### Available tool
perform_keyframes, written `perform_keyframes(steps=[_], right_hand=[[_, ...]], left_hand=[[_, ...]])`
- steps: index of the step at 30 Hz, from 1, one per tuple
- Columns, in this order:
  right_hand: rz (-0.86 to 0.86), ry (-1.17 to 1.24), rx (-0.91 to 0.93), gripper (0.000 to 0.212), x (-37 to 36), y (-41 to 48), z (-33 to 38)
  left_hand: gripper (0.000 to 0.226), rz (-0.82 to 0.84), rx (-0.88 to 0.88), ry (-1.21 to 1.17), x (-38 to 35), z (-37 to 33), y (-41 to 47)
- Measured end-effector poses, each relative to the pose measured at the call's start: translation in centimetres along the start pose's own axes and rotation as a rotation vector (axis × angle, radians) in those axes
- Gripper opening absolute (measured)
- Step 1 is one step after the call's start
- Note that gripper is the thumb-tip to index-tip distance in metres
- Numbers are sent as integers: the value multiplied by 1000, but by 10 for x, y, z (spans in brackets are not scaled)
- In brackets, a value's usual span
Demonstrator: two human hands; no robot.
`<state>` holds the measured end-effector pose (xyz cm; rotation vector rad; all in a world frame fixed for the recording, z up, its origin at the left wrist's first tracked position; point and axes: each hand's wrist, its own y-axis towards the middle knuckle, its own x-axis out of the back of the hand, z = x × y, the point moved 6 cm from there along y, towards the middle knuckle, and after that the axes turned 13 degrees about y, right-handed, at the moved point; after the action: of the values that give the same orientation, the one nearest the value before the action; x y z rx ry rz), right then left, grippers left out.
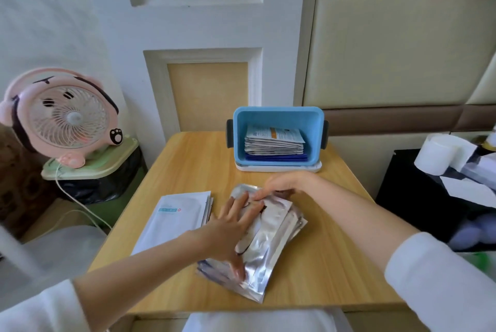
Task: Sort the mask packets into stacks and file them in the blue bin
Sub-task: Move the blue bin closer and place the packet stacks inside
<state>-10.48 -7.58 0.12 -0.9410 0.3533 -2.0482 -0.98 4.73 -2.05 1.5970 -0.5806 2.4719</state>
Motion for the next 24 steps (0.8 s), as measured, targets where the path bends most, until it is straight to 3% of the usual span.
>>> perform_keyframes(steps=[4,8,10,13,16,20,22,24], right_hand=[[75,280,47,63,4,-16,-15],[96,506,108,44,13,-37,-33],[55,640,131,40,19,-46,-44],[-42,762,147,52,31,-54,-61],[-245,847,163,62,45,-61,-72],[-518,955,291,72,61,-76,-89],[-614,1043,358,66,67,-83,-102],[-667,1102,402,58,68,-88,-111]], left_hand=[[144,-154,37,28,10,-4,10],[127,-214,115,-89,16,-5,16],[122,-224,249,-258,14,3,17],[122,-199,414,-445,13,6,16],[129,-249,516,-535,16,0,16],[137,-362,755,-1100,9,5,19],[131,-429,766,-1530,7,4,28],[119,-361,724,-1832,6,-1,38]])
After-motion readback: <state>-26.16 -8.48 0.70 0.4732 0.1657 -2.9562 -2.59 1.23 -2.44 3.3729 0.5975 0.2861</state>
